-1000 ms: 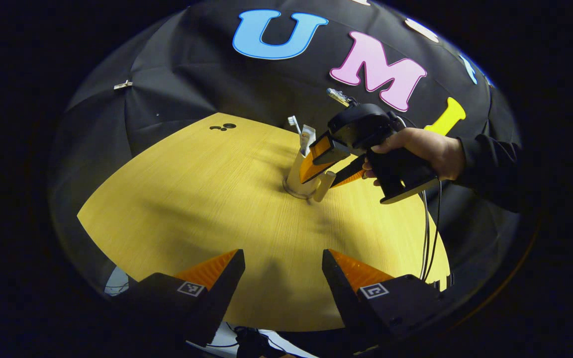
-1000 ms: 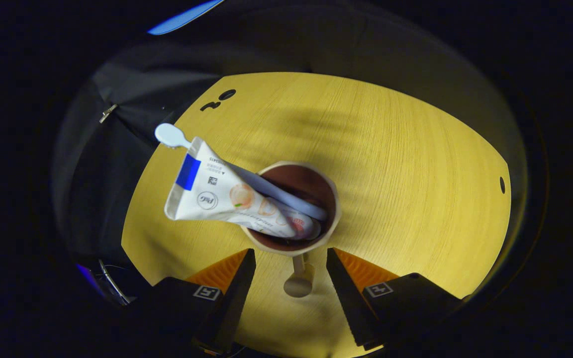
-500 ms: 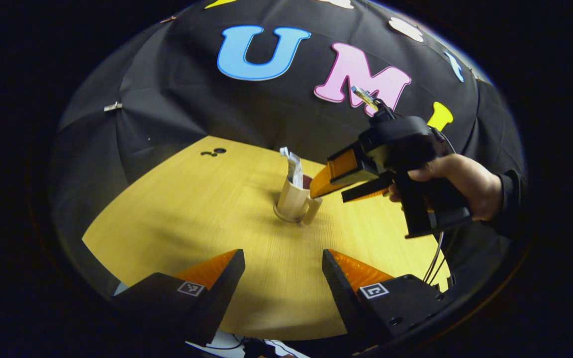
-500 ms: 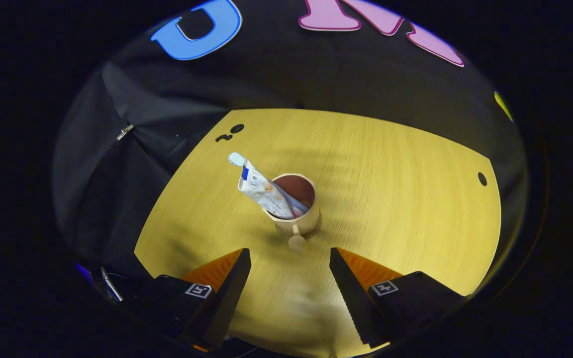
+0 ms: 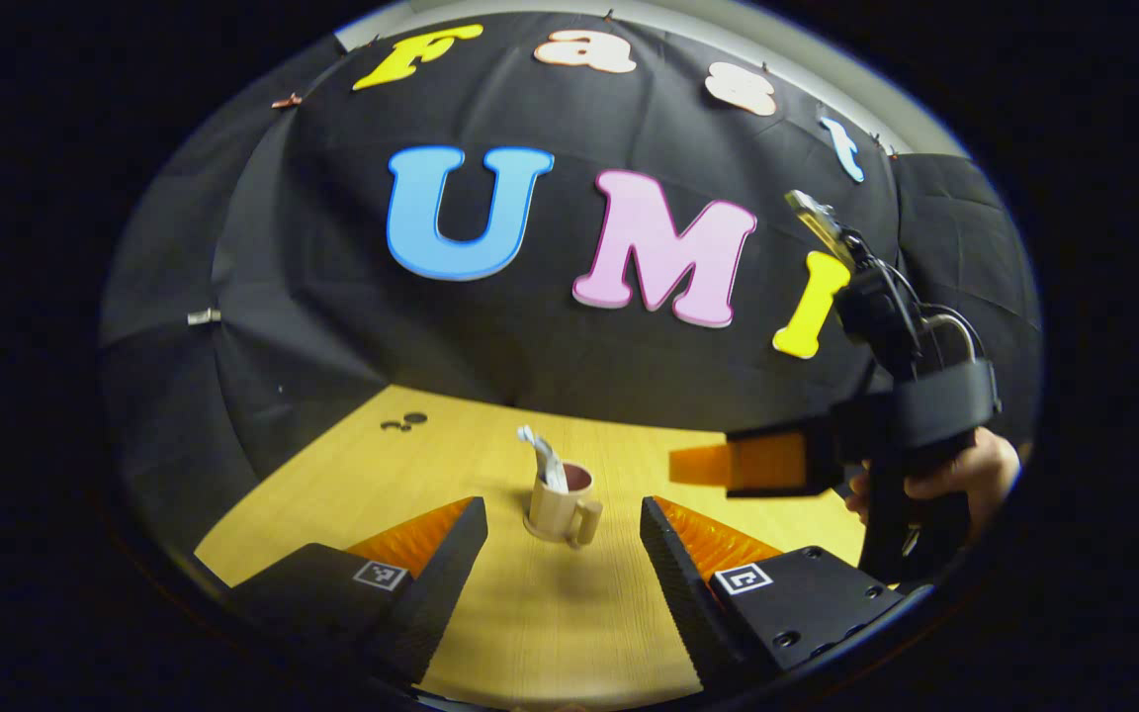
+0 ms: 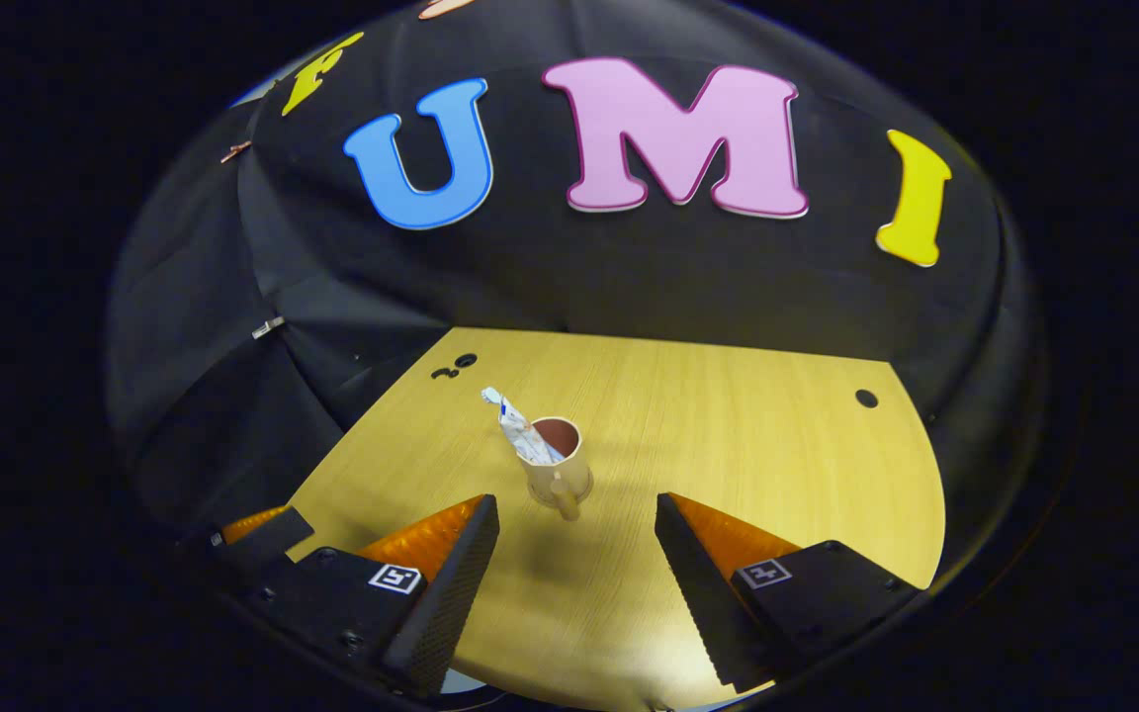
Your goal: Put the toothbrush and toothpaste on the desktop into the cup, then pick up the cup and place it on the coaster on the desktop.
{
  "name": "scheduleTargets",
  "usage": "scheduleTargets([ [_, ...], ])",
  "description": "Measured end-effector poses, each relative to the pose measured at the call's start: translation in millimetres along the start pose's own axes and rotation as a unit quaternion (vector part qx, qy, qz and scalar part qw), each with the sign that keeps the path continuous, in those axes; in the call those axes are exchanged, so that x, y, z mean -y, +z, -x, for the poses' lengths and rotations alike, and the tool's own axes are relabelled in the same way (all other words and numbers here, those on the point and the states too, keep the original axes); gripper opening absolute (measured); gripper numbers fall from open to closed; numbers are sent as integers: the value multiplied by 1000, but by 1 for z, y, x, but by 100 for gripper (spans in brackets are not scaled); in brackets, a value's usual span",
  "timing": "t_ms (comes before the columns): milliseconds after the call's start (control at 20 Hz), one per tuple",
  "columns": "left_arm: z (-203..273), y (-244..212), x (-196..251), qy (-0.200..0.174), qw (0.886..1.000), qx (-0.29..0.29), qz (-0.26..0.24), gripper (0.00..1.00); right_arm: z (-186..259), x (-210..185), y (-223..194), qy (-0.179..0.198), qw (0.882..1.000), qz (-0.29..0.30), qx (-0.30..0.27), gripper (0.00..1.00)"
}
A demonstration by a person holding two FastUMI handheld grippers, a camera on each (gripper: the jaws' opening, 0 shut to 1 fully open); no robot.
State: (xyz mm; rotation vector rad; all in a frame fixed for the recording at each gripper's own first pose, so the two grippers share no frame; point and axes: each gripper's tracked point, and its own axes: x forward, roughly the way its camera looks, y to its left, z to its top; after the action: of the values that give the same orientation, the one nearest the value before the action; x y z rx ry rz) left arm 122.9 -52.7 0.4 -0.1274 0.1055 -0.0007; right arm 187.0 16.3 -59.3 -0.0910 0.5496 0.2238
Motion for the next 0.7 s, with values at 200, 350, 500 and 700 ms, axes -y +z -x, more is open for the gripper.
scheduleTargets([
  [200, 14, 24, 7, -7, 1000, 20, 13, 97, 44, 12, -16, -24, 999, -19, 31, 98],
  [350, 27, 29, 11, -17, 1000, 21, 15, 97, 70, 25, -41, -50, 997, -39, 32, 98],
  [500, 44, 25, 10, -22, 999, 22, 7, 97, 91, 23, -56, -60, 994, -74, 60, 98],
  [700, 60, 29, 5, -13, 998, 53, -23, 96, 105, 26, -77, -88, 991, -57, 78, 98],
])
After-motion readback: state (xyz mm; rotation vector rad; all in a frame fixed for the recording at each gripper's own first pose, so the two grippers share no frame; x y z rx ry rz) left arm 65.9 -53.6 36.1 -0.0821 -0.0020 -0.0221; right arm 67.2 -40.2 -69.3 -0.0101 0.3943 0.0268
